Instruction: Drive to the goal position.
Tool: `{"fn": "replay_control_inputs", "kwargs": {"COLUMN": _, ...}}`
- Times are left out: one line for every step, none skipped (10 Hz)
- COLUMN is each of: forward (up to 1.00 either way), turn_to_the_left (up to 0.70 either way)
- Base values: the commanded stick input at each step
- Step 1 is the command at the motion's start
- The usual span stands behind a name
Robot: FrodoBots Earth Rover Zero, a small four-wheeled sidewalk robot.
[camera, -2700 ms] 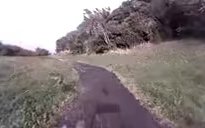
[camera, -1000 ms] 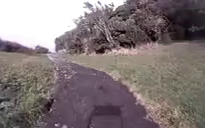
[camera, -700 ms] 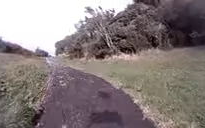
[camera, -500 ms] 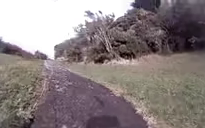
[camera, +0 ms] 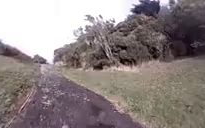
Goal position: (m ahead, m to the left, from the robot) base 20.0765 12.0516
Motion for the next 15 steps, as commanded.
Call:
{"fn": "replay_control_inputs", "kwargs": {"forward": 1.00, "turn_to_the_left": 0.40}}
{"fn": "replay_control_inputs", "kwargs": {"forward": 1.00, "turn_to_the_left": 0.40}}
{"fn": "replay_control_inputs", "kwargs": {"forward": 1.00, "turn_to_the_left": 0.40}}
{"fn": "replay_control_inputs", "kwargs": {"forward": 1.00, "turn_to_the_left": 0.36}}
{"fn": "replay_control_inputs", "kwargs": {"forward": 1.00, "turn_to_the_left": 0.27}}
{"fn": "replay_control_inputs", "kwargs": {"forward": 1.00, "turn_to_the_left": 0.12}}
{"fn": "replay_control_inputs", "kwargs": {"forward": 1.00, "turn_to_the_left": 0.00}}
{"fn": "replay_control_inputs", "kwargs": {"forward": 1.00, "turn_to_the_left": 0.00}}
{"fn": "replay_control_inputs", "kwargs": {"forward": 1.00, "turn_to_the_left": 0.00}}
{"fn": "replay_control_inputs", "kwargs": {"forward": 1.00, "turn_to_the_left": 0.00}}
{"fn": "replay_control_inputs", "kwargs": {"forward": 1.00, "turn_to_the_left": 0.00}}
{"fn": "replay_control_inputs", "kwargs": {"forward": 1.00, "turn_to_the_left": 0.00}}
{"fn": "replay_control_inputs", "kwargs": {"forward": 1.00, "turn_to_the_left": 0.00}}
{"fn": "replay_control_inputs", "kwargs": {"forward": 1.00, "turn_to_the_left": 0.00}}
{"fn": "replay_control_inputs", "kwargs": {"forward": 1.00, "turn_to_the_left": 0.00}}
